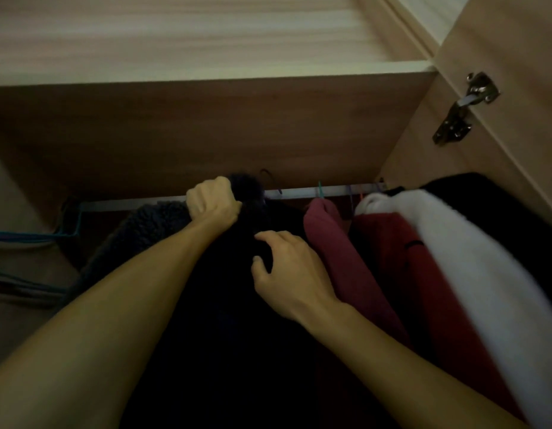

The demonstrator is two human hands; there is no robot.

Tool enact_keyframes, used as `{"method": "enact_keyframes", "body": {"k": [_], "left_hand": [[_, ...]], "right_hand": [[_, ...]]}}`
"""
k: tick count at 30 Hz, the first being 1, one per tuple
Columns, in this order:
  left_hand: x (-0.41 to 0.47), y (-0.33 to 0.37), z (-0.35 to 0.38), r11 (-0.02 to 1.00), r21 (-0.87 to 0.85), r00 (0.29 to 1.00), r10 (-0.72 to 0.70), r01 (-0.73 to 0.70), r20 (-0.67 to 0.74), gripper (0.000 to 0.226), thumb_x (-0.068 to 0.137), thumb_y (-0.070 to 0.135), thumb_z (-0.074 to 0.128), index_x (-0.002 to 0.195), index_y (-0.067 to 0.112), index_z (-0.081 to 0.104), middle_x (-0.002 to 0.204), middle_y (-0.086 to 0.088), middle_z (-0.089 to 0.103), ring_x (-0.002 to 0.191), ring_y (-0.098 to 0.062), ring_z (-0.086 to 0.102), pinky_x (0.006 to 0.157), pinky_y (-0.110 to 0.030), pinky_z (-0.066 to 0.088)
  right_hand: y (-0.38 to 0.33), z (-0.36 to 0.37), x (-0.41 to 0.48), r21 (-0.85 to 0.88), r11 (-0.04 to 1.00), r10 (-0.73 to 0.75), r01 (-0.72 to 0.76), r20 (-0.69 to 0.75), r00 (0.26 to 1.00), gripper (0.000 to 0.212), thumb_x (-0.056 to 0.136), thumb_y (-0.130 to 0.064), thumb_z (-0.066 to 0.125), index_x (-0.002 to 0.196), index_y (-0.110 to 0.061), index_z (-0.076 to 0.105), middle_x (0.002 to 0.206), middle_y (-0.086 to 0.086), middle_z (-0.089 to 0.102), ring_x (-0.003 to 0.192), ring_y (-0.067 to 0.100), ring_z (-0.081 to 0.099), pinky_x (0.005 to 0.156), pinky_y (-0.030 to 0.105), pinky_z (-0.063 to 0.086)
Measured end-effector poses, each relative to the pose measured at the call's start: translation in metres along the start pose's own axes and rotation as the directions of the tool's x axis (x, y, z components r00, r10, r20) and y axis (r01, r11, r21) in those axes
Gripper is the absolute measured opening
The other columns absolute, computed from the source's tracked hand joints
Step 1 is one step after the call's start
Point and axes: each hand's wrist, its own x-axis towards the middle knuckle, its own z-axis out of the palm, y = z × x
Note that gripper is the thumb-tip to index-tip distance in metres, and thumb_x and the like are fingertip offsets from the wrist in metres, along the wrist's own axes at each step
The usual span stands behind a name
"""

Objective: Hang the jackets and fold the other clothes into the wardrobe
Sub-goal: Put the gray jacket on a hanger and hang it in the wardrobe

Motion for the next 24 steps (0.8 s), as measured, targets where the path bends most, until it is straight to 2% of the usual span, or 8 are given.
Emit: {"method": "enact_keyframes", "body": {"k": [6,9,12,16,20,22,24], "left_hand": [[0.015,0.008,0.015,0.999,0.019,0.999,0.032,-0.031,-0.022,0.037,0.089,0.037,0.062,0.066,0.013,0.045,0.060,-0.005,0.051,0.054,-0.021,0.049,0.055,-0.028,0.042],[0.015,0.001,0.031,0.998,0.044,0.998,0.051,-0.050,-0.030,0.027,0.089,0.036,0.063,0.077,0.014,0.053,0.063,-0.005,0.052,0.058,-0.022,0.053,0.052,-0.027,0.046],[0.010,0.001,0.040,0.994,0.074,0.997,0.078,-0.077,-0.010,0.023,0.090,0.036,0.060,0.083,0.014,0.057,0.063,-0.005,0.053,0.054,-0.021,0.051,0.046,-0.025,0.039],[0.005,0.009,0.038,0.991,0.094,0.995,0.095,-0.096,0.011,0.031,0.091,0.035,0.058,0.072,0.012,0.051,0.060,-0.004,0.047,0.050,-0.019,0.042,0.046,-0.027,0.034],[0.007,0.009,0.029,0.981,0.088,0.985,0.174,-0.173,-0.006,0.033,0.093,0.012,0.048,0.061,0.010,0.046,0.061,-0.005,0.047,0.052,-0.021,0.046,0.051,-0.030,0.040],[0.008,0.009,0.030,0.951,0.156,0.963,0.265,-0.268,0.040,0.025,0.095,0.008,0.043,0.072,0.007,0.051,0.074,-0.008,0.056,0.065,-0.027,0.057,0.057,-0.034,0.044],[0.007,0.011,0.036,0.923,0.167,0.937,0.329,-0.346,0.121,0.018,0.098,0.011,0.040,0.093,0.005,0.057,0.092,-0.012,0.063,0.083,-0.031,0.062,0.064,-0.038,0.046]], "right_hand": [[0.010,0.009,0.000,-0.022,0.999,-0.029,0.029,-0.024,0.999,0.040,0.090,-0.028,0.050,0.129,-0.020,0.051,0.125,0.000,0.056,0.115,0.015,0.048,0.096,0.030,0.043],[0.012,0.012,0.003,-0.017,0.999,-0.038,0.038,-0.041,0.998,0.038,0.090,-0.029,0.050,0.127,-0.021,0.053,0.124,-0.001,0.057,0.114,0.014,0.048,0.097,0.031,0.043],[0.013,0.017,0.003,-0.011,0.999,-0.044,0.044,-0.055,0.997,0.036,0.090,-0.029,0.049,0.125,-0.022,0.055,0.122,-0.002,0.058,0.114,0.013,0.048,0.098,0.030,0.042],[0.015,0.020,0.002,-0.040,0.998,-0.058,0.056,-0.062,0.996,0.036,0.089,-0.030,0.049,0.123,-0.022,0.057,0.122,-0.002,0.059,0.115,0.013,0.049,0.098,0.029,0.040],[0.014,0.019,0.003,-0.081,0.994,-0.083,0.076,-0.076,0.994,0.034,0.088,-0.029,0.049,0.119,-0.021,0.060,0.117,-0.002,0.062,0.111,0.014,0.051,0.095,0.028,0.039],[0.014,0.017,0.002,-0.093,0.990,-0.111,0.104,-0.073,0.991,0.032,0.088,-0.029,0.049,0.116,-0.021,0.062,0.113,-0.002,0.063,0.109,0.014,0.052,0.094,0.029,0.040],[0.014,0.014,0.001,-0.110,0.987,-0.129,0.121,-0.070,0.989,0.030,0.087,-0.029,0.048,0.112,-0.020,0.064,0.109,-0.002,0.065,0.106,0.013,0.052,0.094,0.031,0.041]]}}
